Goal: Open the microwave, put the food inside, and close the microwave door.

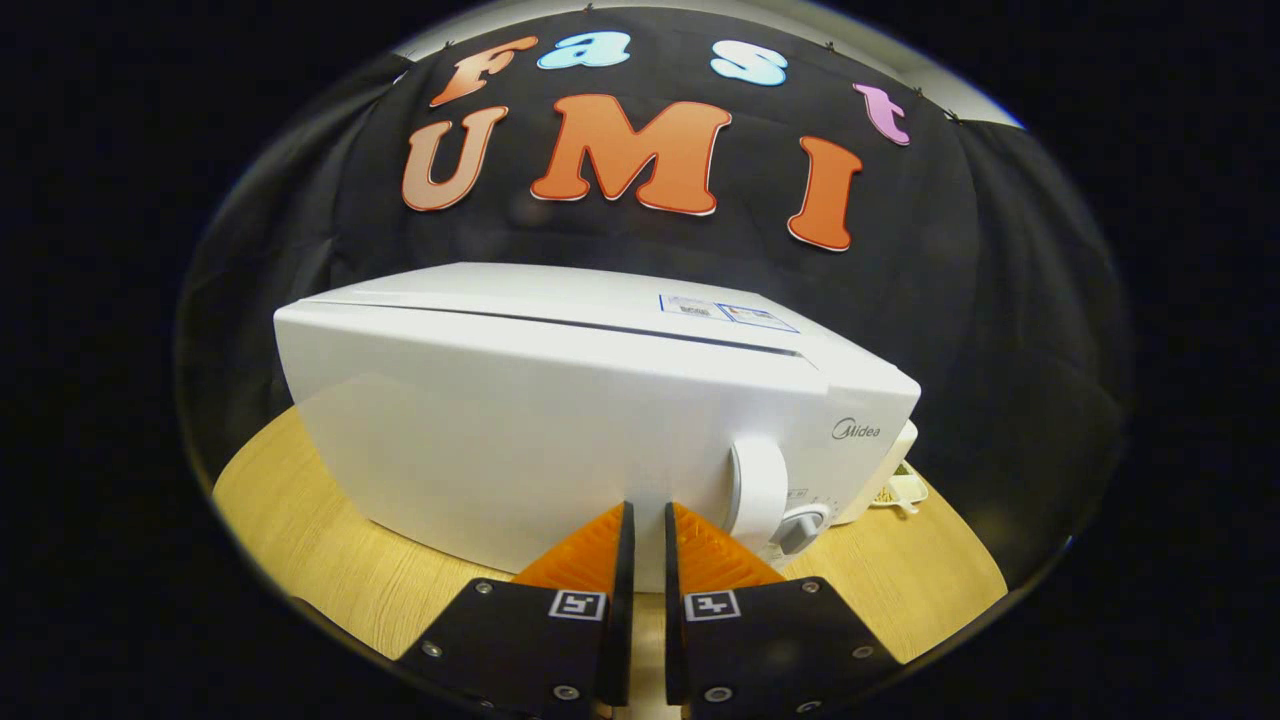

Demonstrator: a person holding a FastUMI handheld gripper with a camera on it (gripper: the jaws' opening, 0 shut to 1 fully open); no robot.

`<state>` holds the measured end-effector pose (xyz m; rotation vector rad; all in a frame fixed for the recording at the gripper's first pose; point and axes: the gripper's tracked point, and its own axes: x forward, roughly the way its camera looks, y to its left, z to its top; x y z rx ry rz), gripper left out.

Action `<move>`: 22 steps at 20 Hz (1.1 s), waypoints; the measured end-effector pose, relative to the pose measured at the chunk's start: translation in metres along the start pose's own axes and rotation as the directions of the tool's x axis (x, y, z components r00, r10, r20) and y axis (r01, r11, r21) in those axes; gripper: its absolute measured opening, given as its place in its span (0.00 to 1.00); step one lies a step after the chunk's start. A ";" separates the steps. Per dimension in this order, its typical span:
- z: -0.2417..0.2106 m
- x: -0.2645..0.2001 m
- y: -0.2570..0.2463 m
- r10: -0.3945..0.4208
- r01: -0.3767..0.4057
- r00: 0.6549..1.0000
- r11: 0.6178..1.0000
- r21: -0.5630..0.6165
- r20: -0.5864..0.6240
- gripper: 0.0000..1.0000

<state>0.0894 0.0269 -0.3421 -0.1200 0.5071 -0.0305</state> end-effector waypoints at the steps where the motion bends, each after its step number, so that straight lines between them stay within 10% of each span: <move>1: -0.004 0.008 0.001 0.017 -0.016 0.999 1.000 0.022 -0.041 0.14; 8: 0.027 -0.024 -0.001 0.012 -0.013 1.000 0.997 0.079 0.021 0.21; 17: 0.147 -0.120 -0.050 0.051 -0.083 0.971 0.988 0.128 0.233 0.82; 22: 0.217 -0.168 -0.097 0.031 -0.067 0.943 0.993 0.097 0.330 0.96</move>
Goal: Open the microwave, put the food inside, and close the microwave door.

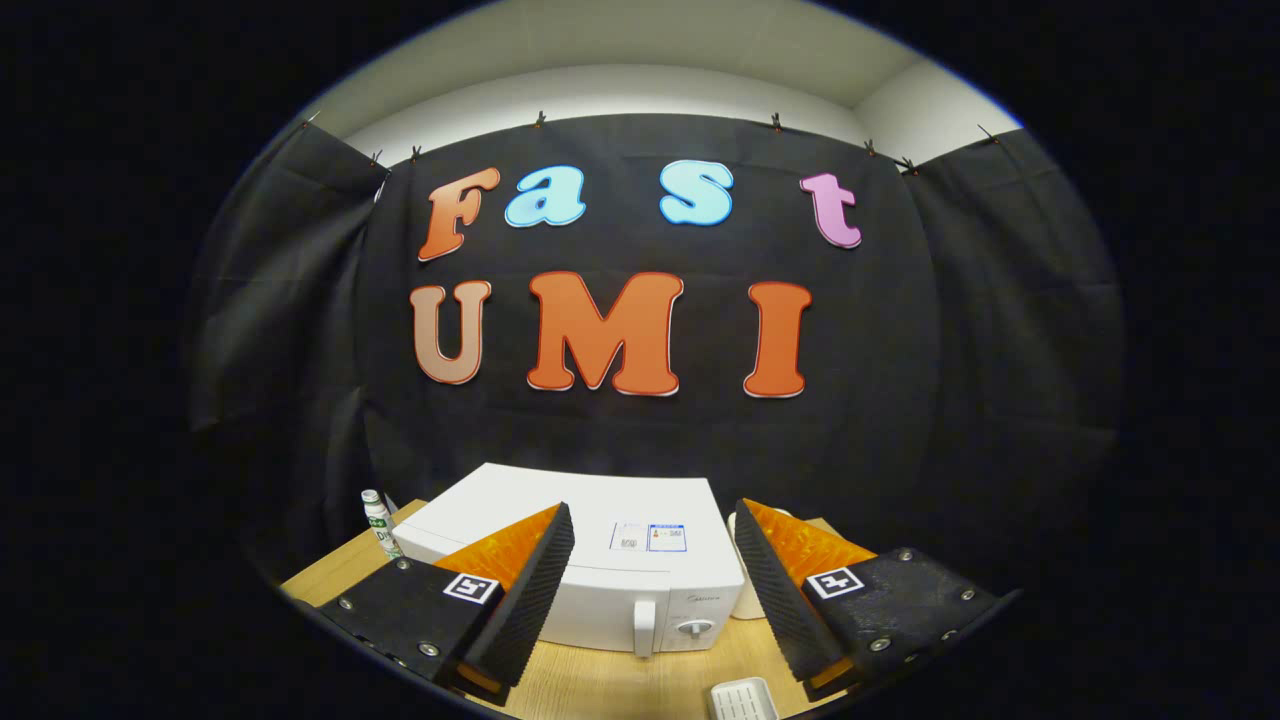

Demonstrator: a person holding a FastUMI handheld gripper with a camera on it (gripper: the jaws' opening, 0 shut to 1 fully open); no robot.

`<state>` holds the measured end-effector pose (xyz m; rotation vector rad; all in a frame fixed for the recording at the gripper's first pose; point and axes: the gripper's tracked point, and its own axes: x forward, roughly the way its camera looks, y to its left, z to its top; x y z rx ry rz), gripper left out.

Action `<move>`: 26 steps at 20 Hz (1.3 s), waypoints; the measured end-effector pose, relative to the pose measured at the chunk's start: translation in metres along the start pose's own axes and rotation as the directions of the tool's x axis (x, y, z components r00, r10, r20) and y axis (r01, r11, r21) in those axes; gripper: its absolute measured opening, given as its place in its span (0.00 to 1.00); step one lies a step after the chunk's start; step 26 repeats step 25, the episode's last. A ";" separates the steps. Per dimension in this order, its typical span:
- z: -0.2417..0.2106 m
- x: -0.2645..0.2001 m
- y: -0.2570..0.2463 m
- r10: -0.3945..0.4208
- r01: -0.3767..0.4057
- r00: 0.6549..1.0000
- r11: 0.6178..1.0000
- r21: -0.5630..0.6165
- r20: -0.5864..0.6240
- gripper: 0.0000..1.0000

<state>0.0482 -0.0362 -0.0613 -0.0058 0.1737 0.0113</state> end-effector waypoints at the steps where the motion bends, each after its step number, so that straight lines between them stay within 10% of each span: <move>1: 0.016 -0.003 -0.006 0.002 -0.002 1.000 1.000 -0.003 0.019 0.97; 9: 0.111 -0.022 -0.030 -0.006 0.015 0.987 0.999 -0.053 0.159 0.97; 26: 0.170 -0.018 -0.067 -0.056 0.067 0.970 0.997 -0.037 0.235 0.97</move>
